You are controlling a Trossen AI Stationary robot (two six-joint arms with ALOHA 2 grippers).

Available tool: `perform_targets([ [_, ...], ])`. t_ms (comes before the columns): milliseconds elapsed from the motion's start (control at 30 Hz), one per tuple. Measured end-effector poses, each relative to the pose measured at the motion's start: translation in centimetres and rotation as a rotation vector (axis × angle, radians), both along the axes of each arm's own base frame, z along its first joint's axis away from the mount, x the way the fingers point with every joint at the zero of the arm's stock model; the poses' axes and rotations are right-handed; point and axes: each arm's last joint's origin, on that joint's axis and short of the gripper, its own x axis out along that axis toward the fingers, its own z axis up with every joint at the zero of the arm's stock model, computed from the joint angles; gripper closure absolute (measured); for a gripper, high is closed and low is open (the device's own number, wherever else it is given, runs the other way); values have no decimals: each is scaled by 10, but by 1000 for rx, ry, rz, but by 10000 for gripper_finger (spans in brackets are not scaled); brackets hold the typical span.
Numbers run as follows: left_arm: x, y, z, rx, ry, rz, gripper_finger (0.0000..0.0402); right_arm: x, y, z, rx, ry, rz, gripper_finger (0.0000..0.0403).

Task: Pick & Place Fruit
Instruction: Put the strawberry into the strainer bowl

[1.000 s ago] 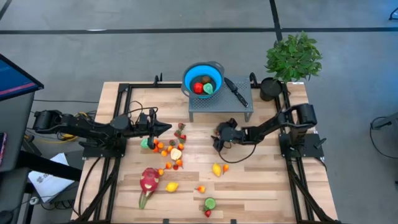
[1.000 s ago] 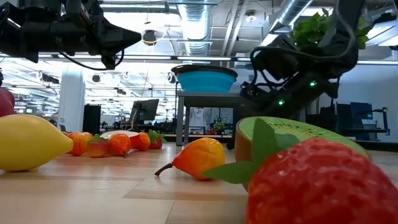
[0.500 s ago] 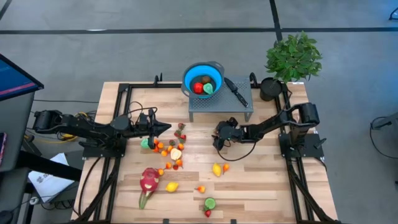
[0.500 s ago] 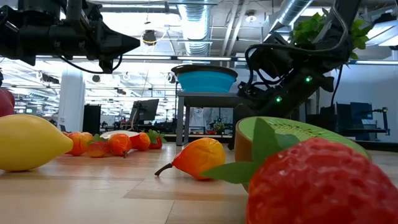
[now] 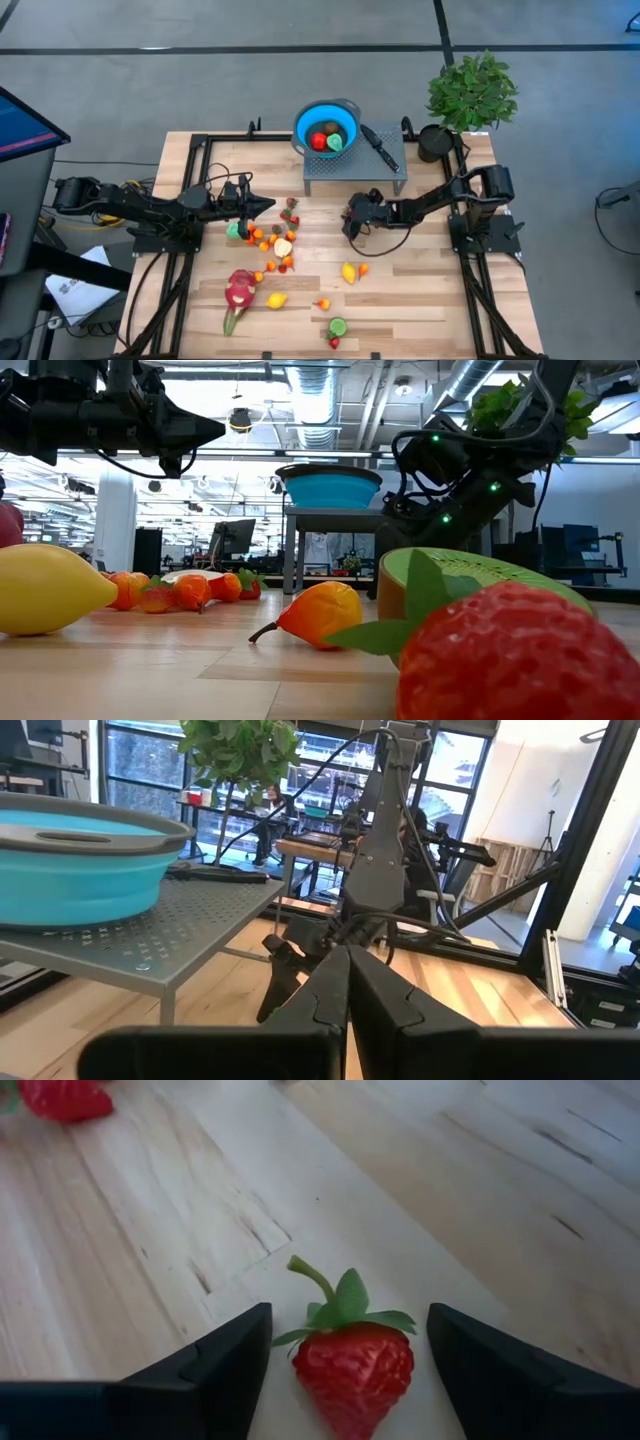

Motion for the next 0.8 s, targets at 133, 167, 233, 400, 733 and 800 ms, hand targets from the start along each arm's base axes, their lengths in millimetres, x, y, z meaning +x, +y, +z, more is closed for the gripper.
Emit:
perform_targets([
  [133, 0, 0, 0, 0, 0, 0, 401, -1, 0, -1, 13, 2, -16, 178],
  [167, 0, 0, 0, 0, 0, 0, 401, -1, 0, -1, 14, 4, -16, 188],
  [233, 0, 0, 0, 0, 0, 0, 401, -1, 0, -1, 16, 8, -15, 208],
  [400, 0, 0, 0, 0, 0, 0, 401, -1, 0, -1, 20, 8, -14, 256],
  [733, 0, 0, 0, -1, 0, 0, 401, -9, 4, 18, 84, 13, 34, 240],
  [800, 0, 0, 0, -1, 0, 0, 401, -10, 5, 25, 87, -8, 42, 243],
])
